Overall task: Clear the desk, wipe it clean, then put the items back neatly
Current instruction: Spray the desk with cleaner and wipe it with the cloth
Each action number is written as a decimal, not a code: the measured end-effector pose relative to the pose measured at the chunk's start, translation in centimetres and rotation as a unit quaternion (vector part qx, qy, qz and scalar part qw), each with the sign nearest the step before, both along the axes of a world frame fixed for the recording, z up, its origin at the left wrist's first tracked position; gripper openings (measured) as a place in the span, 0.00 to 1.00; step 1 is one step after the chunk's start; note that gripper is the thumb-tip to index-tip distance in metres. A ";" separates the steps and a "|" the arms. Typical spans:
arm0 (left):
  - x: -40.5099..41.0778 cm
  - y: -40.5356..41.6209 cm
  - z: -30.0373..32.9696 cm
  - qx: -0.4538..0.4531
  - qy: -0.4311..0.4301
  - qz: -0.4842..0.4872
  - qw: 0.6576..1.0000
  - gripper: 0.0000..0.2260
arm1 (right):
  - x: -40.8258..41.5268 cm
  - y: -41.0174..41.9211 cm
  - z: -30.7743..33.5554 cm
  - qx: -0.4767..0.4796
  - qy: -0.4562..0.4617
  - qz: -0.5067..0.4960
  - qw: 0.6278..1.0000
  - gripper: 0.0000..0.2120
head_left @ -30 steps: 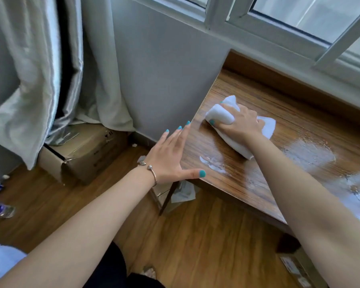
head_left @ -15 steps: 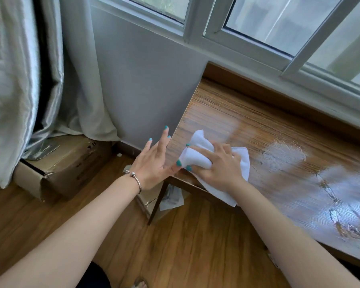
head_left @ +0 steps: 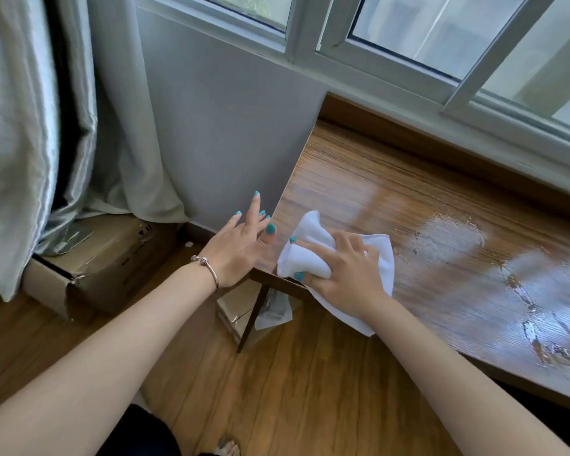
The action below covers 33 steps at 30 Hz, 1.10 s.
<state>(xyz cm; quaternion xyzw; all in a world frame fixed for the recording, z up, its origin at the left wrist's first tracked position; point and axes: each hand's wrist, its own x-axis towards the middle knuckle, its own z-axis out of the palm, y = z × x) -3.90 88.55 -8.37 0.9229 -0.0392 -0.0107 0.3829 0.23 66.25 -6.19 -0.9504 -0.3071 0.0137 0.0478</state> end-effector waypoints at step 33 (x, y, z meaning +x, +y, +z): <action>1.0 -0.5 -2.3 0.166 -0.057 -0.052 0.983 0.53 | 1.1 1.3 0.2 -0.023 -0.014 -0.099 0.995 0.30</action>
